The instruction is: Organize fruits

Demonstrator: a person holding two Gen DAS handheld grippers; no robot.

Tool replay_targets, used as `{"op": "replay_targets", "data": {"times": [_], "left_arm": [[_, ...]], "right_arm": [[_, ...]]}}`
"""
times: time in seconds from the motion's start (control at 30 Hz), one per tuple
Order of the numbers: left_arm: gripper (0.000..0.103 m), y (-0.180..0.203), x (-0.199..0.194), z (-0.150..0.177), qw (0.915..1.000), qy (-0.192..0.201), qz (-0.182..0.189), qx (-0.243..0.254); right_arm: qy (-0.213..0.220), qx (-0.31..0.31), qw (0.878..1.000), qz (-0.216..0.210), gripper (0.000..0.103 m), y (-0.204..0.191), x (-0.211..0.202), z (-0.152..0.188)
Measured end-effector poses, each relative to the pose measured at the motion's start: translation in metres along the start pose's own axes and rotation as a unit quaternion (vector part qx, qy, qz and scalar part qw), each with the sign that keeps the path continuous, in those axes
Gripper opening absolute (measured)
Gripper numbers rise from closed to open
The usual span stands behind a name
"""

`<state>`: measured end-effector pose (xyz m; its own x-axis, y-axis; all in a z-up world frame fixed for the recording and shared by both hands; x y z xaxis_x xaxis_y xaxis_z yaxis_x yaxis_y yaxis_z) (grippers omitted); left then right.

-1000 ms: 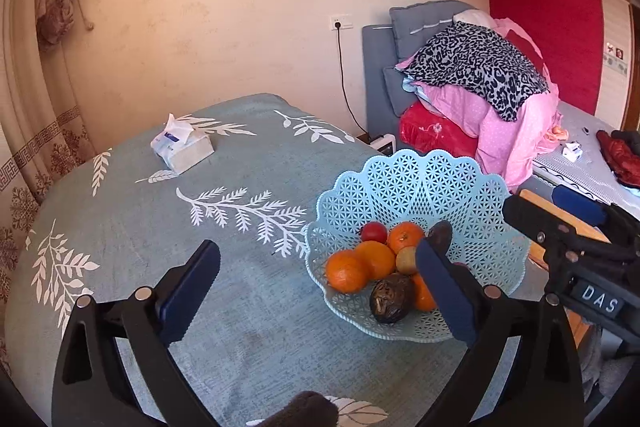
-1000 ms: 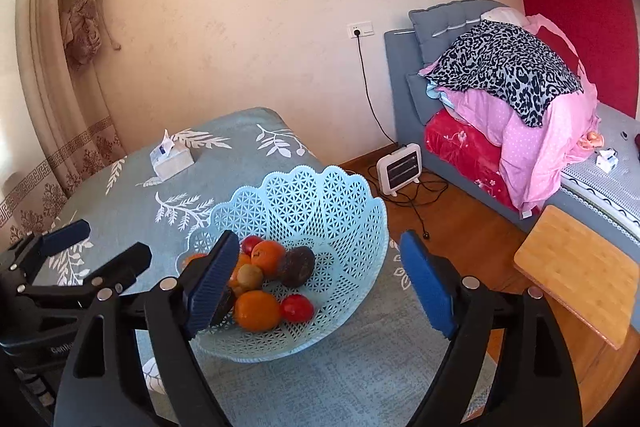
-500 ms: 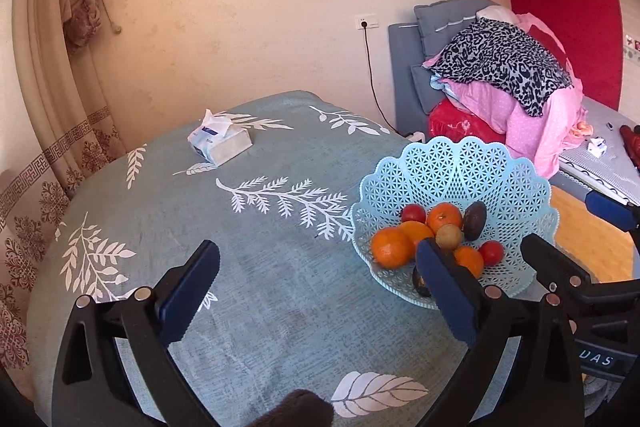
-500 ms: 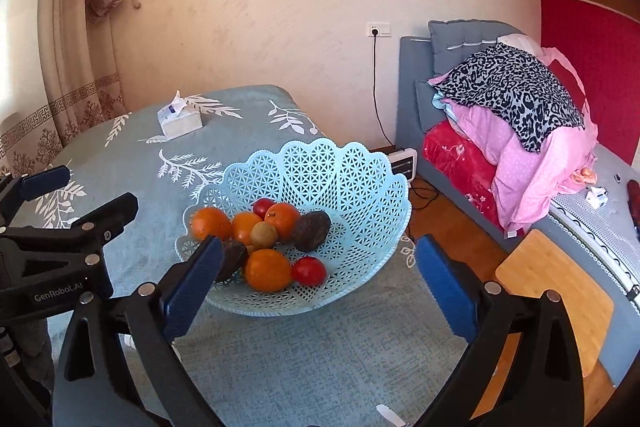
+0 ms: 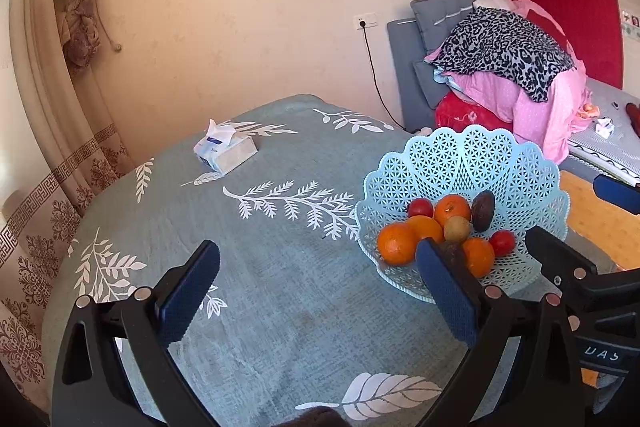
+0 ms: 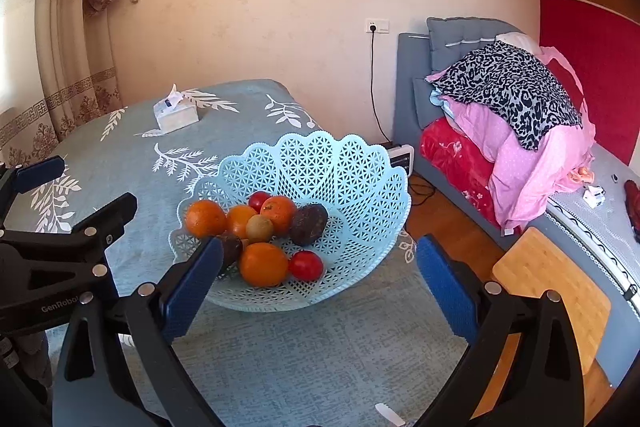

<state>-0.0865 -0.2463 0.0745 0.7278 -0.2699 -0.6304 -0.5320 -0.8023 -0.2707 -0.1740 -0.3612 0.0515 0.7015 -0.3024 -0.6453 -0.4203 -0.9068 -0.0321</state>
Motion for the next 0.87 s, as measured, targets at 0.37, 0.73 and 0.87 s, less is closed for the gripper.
{"op": "replay_targets", "data": {"times": [0.37,0.73,0.87], "left_arm": [[0.098,0.0025,0.0011,0.0009,1.0,0.004,-0.007,0.006],[0.098,0.0011,0.0025,0.0005,1.0,-0.005,-0.002,0.002],[0.098,-0.0017,0.0041,0.0017,0.9999,-0.01,-0.009,0.0]], "right_arm": [[-0.003,0.009,1.0,0.002,0.099,0.004,0.0016,0.0007],[-0.003,0.01,1.0,0.003,0.099,0.0048,0.0019,0.0007],[-0.004,0.01,1.0,0.002,0.099,0.0045,0.0024,0.001]]}}
Point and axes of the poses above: each gripper's, at about its wrist camera, not at the fingertips, and x roughly the way its jaws point, y to its right, z to its underside, the point moved 2 cm from there along x, roughly the way its jaws point, and after that the axes turned 9 degrees about -y, right-handed, at the moved point
